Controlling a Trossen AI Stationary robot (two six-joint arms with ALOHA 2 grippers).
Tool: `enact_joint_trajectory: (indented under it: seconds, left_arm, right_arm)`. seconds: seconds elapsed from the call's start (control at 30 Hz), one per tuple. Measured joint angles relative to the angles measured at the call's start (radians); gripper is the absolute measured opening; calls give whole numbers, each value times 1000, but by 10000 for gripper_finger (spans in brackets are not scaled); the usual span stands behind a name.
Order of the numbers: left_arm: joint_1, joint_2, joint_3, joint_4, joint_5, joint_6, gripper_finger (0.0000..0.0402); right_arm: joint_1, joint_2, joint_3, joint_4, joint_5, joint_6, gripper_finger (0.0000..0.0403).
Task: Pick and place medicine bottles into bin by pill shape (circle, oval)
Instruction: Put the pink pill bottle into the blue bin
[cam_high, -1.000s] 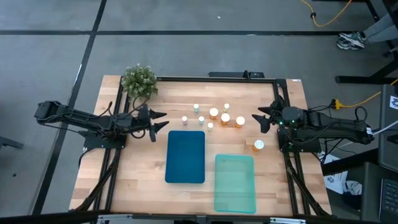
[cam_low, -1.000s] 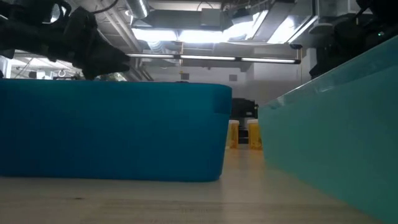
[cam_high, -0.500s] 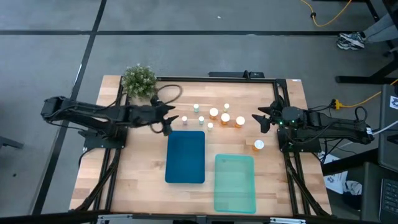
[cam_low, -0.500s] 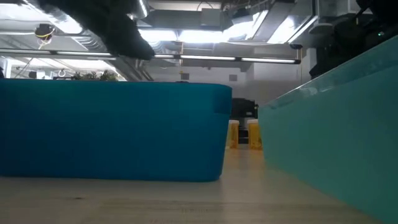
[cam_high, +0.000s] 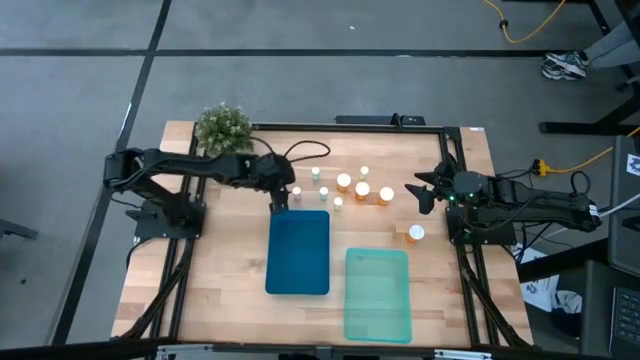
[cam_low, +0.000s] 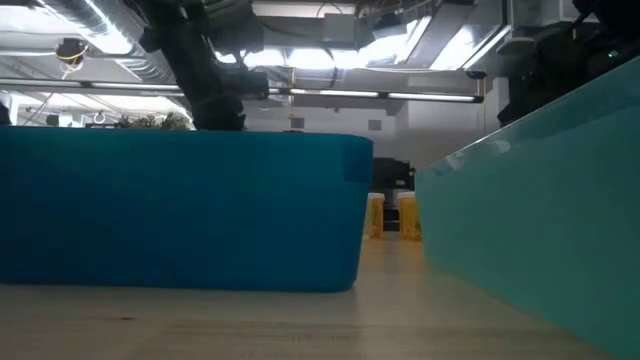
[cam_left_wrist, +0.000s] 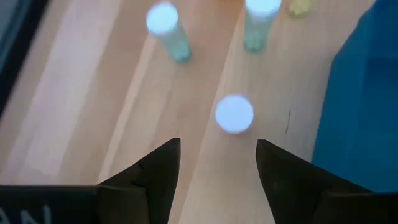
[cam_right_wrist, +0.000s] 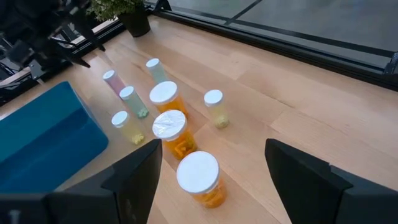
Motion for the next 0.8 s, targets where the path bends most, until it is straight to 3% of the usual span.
enact_joint_trajectory:
  seconds: [0.37,0.8]
  left_arm:
    - [45,129,2,-25,72,16,202]
    - [45,151,2,126,129,43,202]
  right_arm:
    - [0,0,0,-1,-1,0,287]
    - [0,0,0,0,0,-3,287]
